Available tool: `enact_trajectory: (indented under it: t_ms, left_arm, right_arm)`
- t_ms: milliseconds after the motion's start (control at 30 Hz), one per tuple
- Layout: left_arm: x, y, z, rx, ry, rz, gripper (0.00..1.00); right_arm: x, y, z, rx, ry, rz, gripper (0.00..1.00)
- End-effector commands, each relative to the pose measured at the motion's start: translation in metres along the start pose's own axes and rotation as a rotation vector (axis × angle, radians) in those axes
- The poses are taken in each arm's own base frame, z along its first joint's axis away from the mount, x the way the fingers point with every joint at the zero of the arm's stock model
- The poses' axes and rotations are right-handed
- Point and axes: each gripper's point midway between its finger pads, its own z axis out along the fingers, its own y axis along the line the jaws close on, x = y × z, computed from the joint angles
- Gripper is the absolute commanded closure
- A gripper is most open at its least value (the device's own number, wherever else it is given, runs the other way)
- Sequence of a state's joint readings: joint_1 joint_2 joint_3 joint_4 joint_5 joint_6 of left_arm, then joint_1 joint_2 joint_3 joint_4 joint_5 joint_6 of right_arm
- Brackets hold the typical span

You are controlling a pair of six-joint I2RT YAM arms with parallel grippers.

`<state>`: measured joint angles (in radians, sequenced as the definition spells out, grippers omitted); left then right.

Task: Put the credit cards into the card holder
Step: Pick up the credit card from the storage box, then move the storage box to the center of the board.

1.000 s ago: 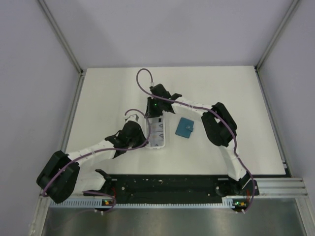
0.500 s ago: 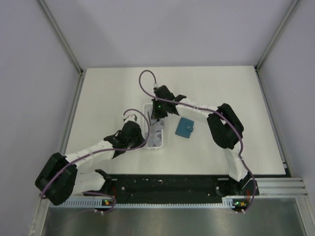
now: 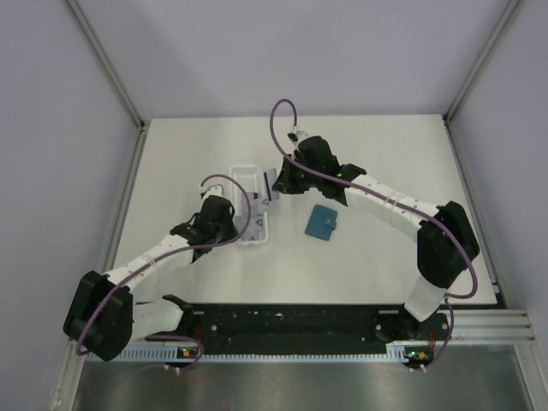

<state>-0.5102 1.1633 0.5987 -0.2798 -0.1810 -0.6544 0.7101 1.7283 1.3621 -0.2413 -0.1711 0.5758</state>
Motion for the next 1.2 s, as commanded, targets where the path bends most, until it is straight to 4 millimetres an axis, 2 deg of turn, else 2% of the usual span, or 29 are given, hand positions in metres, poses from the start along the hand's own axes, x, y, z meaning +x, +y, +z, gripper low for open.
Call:
enact_trajectory:
  t_ms: [0, 67, 100, 133, 200, 333, 500, 600, 767, 800, 900, 1000, 1167]
  left_arm:
    - [-0.019, 0.001, 0.011, 0.058, -0.002, -0.021, 0.98]
    - [-0.008, -0.007, 0.016, 0.235, 0.078, -0.113, 0.98]
    - [-0.009, -0.009, 0.017, 0.310, 0.088, -0.153, 0.99]
    - [-0.017, -0.009, 0.020, 0.353, 0.070, -0.172, 1.00]
    - [-0.015, -0.006, 0.024, 0.368, 0.112, -0.186, 1.00]
    - [-0.013, -0.017, 0.023, 0.498, 0.148, -0.229, 1.00]
    - [-0.019, -0.009, 0.023, 0.433, 0.130, -0.222, 1.00]
    - [-0.031, 0.007, 0.016, 0.317, 0.085, -0.192, 0.96]
    - [-0.066, 0.037, 0.001, 0.105, -0.040, -0.138, 0.83]
    - [-0.070, 0.042, -0.001, 0.069, -0.052, -0.132, 0.76]
    - [-0.074, 0.053, -0.007, -0.005, -0.058, -0.135, 0.45]
    - [-0.075, 0.056, -0.009, -0.025, -0.061, -0.136, 0.30]
    - [-0.084, 0.064, -0.021, -0.091, -0.085, -0.145, 0.28]
  right_arm:
    - [-0.022, 0.014, -0.029, -0.047, -0.102, -0.041, 1.00]
    - [-0.021, 0.011, -0.037, -0.039, -0.112, -0.042, 1.00]
    - [-0.020, 0.008, -0.040, -0.033, -0.113, -0.040, 1.00]
    - [-0.018, 0.005, -0.043, -0.025, -0.115, -0.043, 1.00]
    - [-0.015, -0.002, -0.049, 0.000, -0.121, -0.047, 1.00]
    - [-0.012, -0.016, -0.059, 0.039, -0.139, -0.042, 1.00]
    - [-0.010, -0.028, -0.070, 0.067, -0.152, -0.033, 1.00]
    - [-0.007, -0.043, -0.074, 0.137, -0.151, -0.049, 1.00]
    - [0.000, -0.060, -0.083, 0.189, -0.135, -0.045, 1.00]
    - [0.003, -0.062, -0.085, 0.193, -0.129, -0.043, 1.00]
    - [0.008, -0.067, -0.091, 0.205, -0.116, -0.056, 1.00]
    - [0.008, -0.075, -0.098, 0.247, -0.126, -0.058, 1.00]
    - [0.017, -0.093, -0.108, 0.312, -0.130, -0.038, 1.00]
